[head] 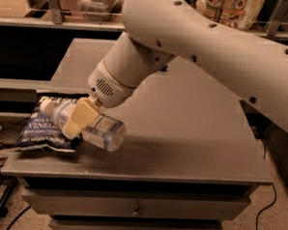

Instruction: Move blue plastic bottle near blue chip bag

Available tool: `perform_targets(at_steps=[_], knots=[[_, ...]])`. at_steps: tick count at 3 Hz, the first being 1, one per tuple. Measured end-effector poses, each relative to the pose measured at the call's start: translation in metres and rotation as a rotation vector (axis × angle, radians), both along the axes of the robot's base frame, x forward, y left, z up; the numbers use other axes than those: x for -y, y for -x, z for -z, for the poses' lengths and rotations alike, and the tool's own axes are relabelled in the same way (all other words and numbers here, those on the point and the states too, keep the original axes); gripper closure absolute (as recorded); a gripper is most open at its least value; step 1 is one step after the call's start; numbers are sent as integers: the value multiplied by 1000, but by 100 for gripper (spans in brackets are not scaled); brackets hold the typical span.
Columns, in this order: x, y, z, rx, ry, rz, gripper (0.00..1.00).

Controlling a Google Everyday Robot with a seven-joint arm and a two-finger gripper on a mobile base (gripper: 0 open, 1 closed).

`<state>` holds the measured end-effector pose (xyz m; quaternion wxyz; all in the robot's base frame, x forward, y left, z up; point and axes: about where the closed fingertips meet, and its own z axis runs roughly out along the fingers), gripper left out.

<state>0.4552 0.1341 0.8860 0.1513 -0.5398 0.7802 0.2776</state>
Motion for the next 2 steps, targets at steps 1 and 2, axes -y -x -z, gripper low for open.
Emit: perform_targets(at_steps=[1,2], knots=[[-2,-8,-3,18,6,-2,0],[-2,-9,-4,20,7,-2,0]])
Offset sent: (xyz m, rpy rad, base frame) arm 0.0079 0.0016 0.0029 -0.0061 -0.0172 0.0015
